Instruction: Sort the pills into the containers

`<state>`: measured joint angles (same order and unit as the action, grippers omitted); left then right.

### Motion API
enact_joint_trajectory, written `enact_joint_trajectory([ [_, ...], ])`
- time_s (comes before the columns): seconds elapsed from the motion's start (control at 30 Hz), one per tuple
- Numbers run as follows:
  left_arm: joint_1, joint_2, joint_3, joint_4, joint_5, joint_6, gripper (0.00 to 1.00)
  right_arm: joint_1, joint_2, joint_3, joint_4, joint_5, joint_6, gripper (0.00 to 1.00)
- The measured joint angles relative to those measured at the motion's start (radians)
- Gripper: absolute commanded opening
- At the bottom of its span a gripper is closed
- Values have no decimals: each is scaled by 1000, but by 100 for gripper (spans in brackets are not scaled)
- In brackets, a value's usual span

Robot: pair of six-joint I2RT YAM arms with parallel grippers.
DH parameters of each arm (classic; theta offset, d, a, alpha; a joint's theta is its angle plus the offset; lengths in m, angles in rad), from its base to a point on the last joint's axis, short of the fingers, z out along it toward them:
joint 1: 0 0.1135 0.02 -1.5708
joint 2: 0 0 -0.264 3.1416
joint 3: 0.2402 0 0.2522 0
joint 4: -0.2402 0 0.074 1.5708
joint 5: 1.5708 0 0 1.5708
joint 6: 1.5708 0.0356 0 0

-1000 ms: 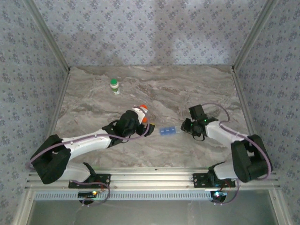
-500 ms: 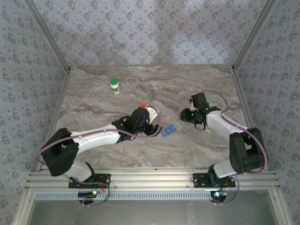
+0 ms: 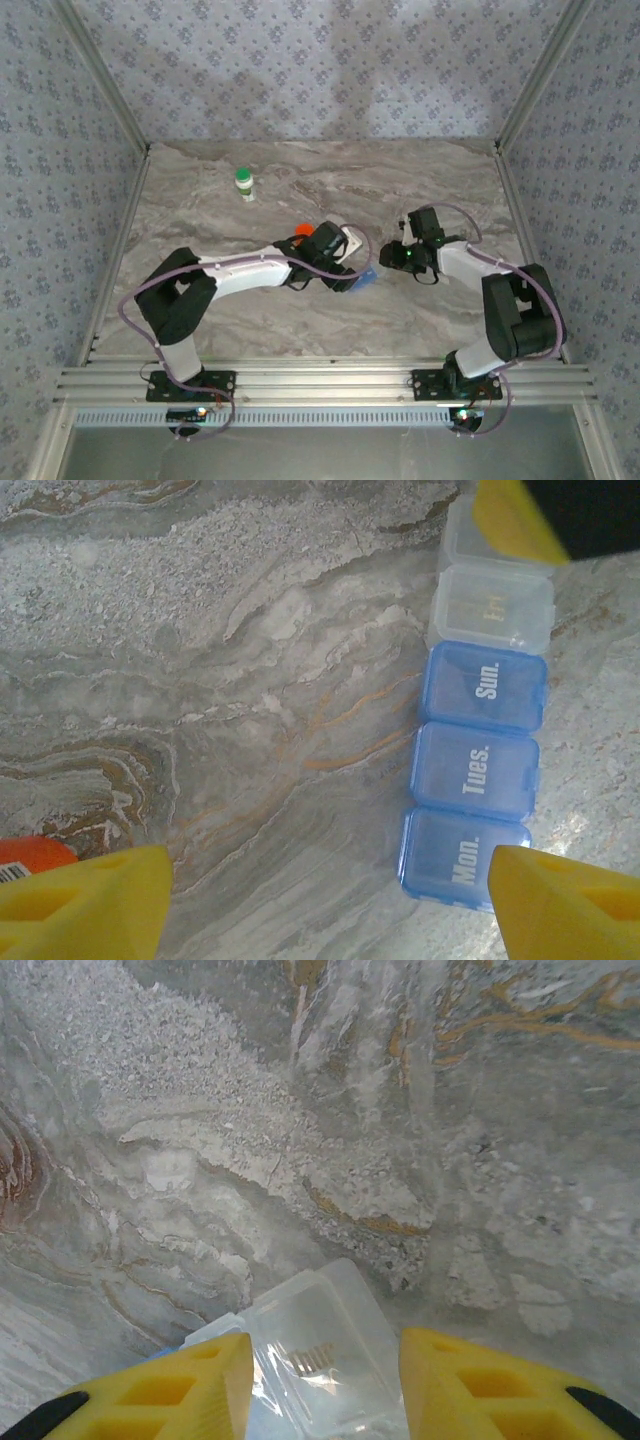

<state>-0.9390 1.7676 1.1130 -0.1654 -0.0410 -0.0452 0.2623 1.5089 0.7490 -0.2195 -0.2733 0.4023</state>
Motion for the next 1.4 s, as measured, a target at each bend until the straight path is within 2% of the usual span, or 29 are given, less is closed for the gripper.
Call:
enact_joint_trajectory([
  [0.37, -19, 50, 70, -91, 0, 13, 81, 18, 13, -34, 69, -5, 8, 36],
  [0.47, -19, 68, 83, -114, 4, 25, 78, 18, 19, -37, 93, -5, 11, 34],
  [0.8, -19, 127, 150, -214, 37, 86, 75, 22, 24, -45, 131, -7, 16, 33],
  [1.4, -19, 141, 169, -254, 96, 98, 74, 46, 29, -45, 150, 24, 15, 32],
])
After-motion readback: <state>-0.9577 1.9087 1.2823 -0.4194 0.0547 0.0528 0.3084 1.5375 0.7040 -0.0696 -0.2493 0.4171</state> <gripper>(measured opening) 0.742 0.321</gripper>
